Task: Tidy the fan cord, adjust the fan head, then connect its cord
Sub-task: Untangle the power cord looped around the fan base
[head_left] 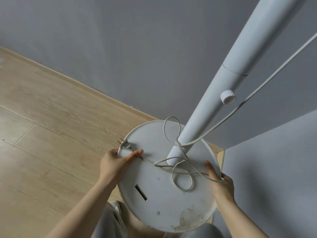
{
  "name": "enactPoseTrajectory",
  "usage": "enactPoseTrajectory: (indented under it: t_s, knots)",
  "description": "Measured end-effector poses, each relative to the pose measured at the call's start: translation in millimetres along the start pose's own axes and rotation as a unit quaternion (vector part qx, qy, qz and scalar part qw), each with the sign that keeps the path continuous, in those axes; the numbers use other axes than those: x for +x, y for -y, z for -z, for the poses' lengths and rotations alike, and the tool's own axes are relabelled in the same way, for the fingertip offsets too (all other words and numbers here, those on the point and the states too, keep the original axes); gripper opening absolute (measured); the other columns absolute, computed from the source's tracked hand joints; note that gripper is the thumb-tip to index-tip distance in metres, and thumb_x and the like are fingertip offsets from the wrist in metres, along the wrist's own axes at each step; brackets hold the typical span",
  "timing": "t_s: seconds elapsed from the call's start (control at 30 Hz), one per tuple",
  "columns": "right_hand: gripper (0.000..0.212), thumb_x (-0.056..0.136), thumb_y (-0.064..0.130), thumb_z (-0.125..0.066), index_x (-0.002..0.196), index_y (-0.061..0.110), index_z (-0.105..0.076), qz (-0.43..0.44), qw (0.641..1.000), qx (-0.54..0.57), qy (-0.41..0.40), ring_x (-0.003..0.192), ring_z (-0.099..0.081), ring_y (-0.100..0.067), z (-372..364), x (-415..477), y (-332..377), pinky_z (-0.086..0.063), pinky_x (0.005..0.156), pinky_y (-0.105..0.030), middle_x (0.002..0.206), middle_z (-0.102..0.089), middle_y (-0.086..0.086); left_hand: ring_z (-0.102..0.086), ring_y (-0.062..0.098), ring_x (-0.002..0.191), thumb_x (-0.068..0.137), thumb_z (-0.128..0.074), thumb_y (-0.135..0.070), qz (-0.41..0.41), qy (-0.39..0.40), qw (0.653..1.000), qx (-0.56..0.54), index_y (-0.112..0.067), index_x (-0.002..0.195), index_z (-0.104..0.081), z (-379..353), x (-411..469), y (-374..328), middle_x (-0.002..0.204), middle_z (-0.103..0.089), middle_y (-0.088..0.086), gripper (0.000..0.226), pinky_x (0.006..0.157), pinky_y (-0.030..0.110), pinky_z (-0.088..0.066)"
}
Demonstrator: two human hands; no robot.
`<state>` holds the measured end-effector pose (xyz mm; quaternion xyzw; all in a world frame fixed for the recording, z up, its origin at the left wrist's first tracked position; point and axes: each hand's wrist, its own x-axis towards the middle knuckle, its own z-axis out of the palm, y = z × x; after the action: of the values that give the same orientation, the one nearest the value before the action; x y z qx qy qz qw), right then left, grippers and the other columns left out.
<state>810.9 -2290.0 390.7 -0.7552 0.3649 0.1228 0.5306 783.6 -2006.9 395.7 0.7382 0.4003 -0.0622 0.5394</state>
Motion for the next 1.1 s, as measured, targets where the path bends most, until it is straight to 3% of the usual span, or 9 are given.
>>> enactPoseTrajectory:
  t_s: [0.1, 0.2, 0.43, 0.57, 0.63, 0.77, 0.93, 1.03, 1.1]
  knots:
    - [0.045, 0.076, 0.05, -0.071, 0.086, 0.007, -0.063, 0.005, 1.0, -0.014, 0.005, 0.067, -0.055, -0.019, -17.3, 22.5, -23.1, -0.039, 0.053, -0.029, 0.076, -0.062, -0.004, -0.069, 0.024, 0.069, 0.033, -0.075, -0.068, -0.001, -0.005, 1.0, -0.006, 0.0, 0.076, -0.07, -14.2, 17.8, 29.5, 0.073, -0.073, 0.012, 0.08, 0.061, 0.041, -0.055]
    - [0.041, 0.077, 0.05, -0.07, 0.081, 0.011, -0.058, 0.009, 0.999, -0.039, 0.011, 0.065, -0.052, -0.017, -36.1, 48.3, -40.1, -0.041, 0.065, -0.031, 0.074, -0.058, -0.001, -0.069, 0.03, 0.072, 0.029, -0.072, -0.069, -0.015, -0.012, 1.0, -0.016, 0.005, 0.079, -0.069, -29.1, 37.2, 53.7, 0.078, -0.073, 0.018, 0.09, 0.061, 0.04, -0.053]
    - [0.057, 0.075, 0.061, -0.065, 0.089, 0.006, -0.059, 0.054, 0.995, -0.082, 0.013, 0.079, -0.055, -0.028, -57.8, 87.5, -48.2, -0.036, 0.054, -0.03, 0.091, -0.061, -0.01, -0.064, 0.023, 0.07, 0.059, -0.085, -0.051, -0.018, -0.044, 0.998, -0.044, 0.002, 0.084, -0.07, -49.0, 64.7, 78.9, 0.086, -0.072, 0.016, 0.06, 0.062, 0.033, -0.049]
    - [0.055, 0.076, 0.062, -0.063, 0.081, 0.007, -0.058, 0.067, 0.993, -0.092, 0.025, 0.067, -0.052, -0.023, -61.6, 93.2, -48.2, -0.031, 0.048, -0.027, 0.088, -0.059, -0.01, -0.063, 0.021, 0.068, 0.053, -0.084, -0.054, -0.034, -0.051, 0.997, -0.051, 0.002, 0.085, -0.071, -52.2, 69.6, 81.4, 0.081, -0.071, 0.012, 0.067, 0.062, 0.033, -0.049]
    - [0.054, 0.076, 0.062, -0.063, 0.078, 0.008, -0.057, 0.07, 0.993, -0.096, 0.022, 0.071, -0.053, -0.024, -65.3, 96.9, -48.3, -0.034, 0.053, -0.03, 0.089, -0.059, -0.01, -0.063, 0.021, 0.067, 0.055, -0.085, -0.054, -0.035, -0.054, 0.997, -0.046, 0.002, 0.084, -0.071, -52.8, 73.2, 81.9, 0.079, -0.07, 0.012, 0.065, 0.057, 0.031, -0.046]
    - [0.057, 0.078, 0.061, -0.062, 0.093, 0.006, -0.057, 0.082, 0.991, -0.102, 0.024, 0.08, -0.05, -0.026, -73.6, 95.3, -47.4, -0.033, 0.069, -0.029, 0.093, -0.056, -0.01, -0.06, 0.017, 0.063, 0.06, -0.083, -0.053, -0.046, -0.064, 0.996, -0.045, -0.003, 0.077, -0.067, -45.0, 76.1, 82.4, 0.073, -0.065, 0.007, 0.055, 0.05, 0.027, -0.042]
    - [0.052, 0.08, 0.058, -0.062, 0.093, 0.008, -0.055, 0.112, 0.988, -0.103, 0.031, 0.083, -0.049, -0.024, -79.4, 106.1, -36.2, -0.034, 0.073, -0.029, 0.095, -0.055, -0.009, -0.062, 0.017, 0.066, 0.059, -0.084, -0.053, -0.052, -0.069, 0.995, -0.056, -0.003, 0.08, -0.069, -47.7, 84.6, 75.0, 0.074, -0.065, 0.005, 0.056, 0.055, 0.028, -0.047]
    - [0.05, 0.079, 0.057, -0.064, 0.089, 0.008, -0.055, 0.125, 0.988, -0.082, 0.033, 0.082, -0.051, -0.024, -80.2, 125.7, -36.4, -0.036, 0.072, -0.029, 0.093, -0.056, -0.009, -0.065, 0.021, 0.073, 0.057, -0.084, -0.054, -0.055, -0.069, 0.994, -0.066, -0.006, 0.081, -0.07, -63.3, 97.4, 71.5, 0.079, -0.068, 0.006, 0.055, 0.058, 0.028, -0.049]
    - [0.052, 0.078, 0.059, -0.063, 0.087, 0.008, -0.057, 0.115, 0.99, -0.079, 0.02, 0.075, -0.052, -0.024, -84.3, 139.9, -45.3, -0.037, 0.062, -0.03, 0.089, -0.057, -0.008, -0.065, 0.022, 0.075, 0.059, -0.083, -0.054, -0.056, -0.063, 0.995, -0.045, -0.006, 0.082, -0.07, -71.8, 107.6, 72.9, 0.081, -0.069, 0.007, 0.055, 0.058, 0.028, -0.049]
